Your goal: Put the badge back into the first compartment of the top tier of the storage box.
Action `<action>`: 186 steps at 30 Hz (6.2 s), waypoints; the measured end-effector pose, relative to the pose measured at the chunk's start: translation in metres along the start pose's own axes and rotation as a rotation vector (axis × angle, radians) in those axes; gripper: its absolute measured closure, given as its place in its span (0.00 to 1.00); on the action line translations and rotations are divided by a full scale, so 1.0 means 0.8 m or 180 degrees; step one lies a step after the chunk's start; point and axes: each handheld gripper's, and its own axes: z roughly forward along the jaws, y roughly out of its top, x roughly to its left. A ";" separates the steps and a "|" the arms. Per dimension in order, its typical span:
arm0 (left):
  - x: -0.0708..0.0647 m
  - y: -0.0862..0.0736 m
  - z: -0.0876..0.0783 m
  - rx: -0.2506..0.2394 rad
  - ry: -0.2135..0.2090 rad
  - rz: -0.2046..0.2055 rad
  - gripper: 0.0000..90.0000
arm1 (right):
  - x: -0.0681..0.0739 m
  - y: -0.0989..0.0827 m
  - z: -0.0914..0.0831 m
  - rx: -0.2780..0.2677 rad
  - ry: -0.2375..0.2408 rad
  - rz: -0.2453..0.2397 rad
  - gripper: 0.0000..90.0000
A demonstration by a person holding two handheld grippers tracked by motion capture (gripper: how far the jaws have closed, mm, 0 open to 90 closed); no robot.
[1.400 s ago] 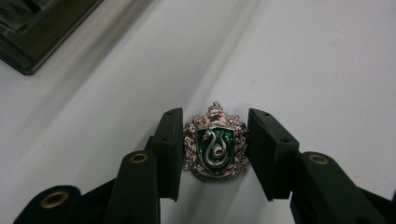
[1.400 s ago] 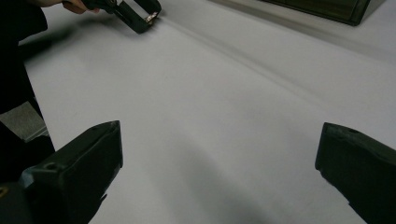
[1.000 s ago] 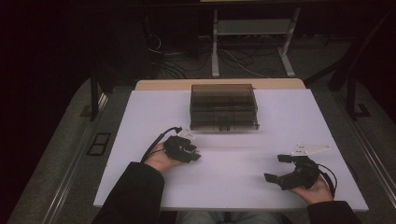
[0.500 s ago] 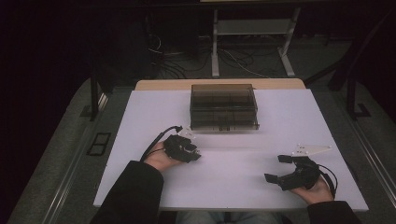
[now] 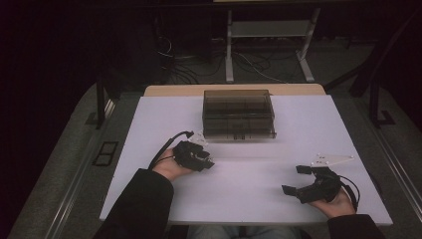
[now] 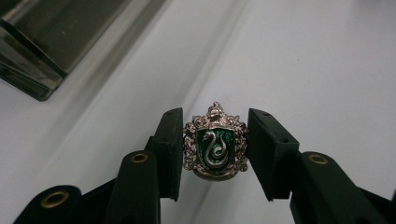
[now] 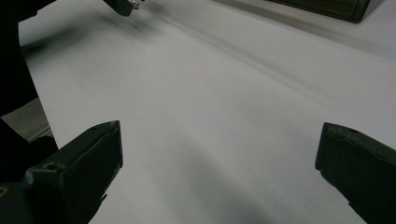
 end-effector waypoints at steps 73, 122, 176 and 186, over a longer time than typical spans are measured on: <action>0.028 0.098 -0.080 -0.0166 0.0055 0.0300 0.63 | 0.000 0.000 -0.002 0.0004 0.0014 0.0017 0.01; 0.080 0.094 -0.025 -0.0548 0.0201 -0.0260 0.63 | 0.000 -0.001 0.000 0.0057 0.0036 -0.0003 0.01; 0.085 0.088 0.010 -0.0436 0.0120 -0.0410 0.54 | 0.000 -0.003 0.001 0.0108 0.0048 -0.0025 0.01; 0.085 0.087 -0.003 -0.0480 0.0080 -0.0451 0.48 | 0.001 -0.003 0.001 0.0116 0.0051 -0.0011 0.01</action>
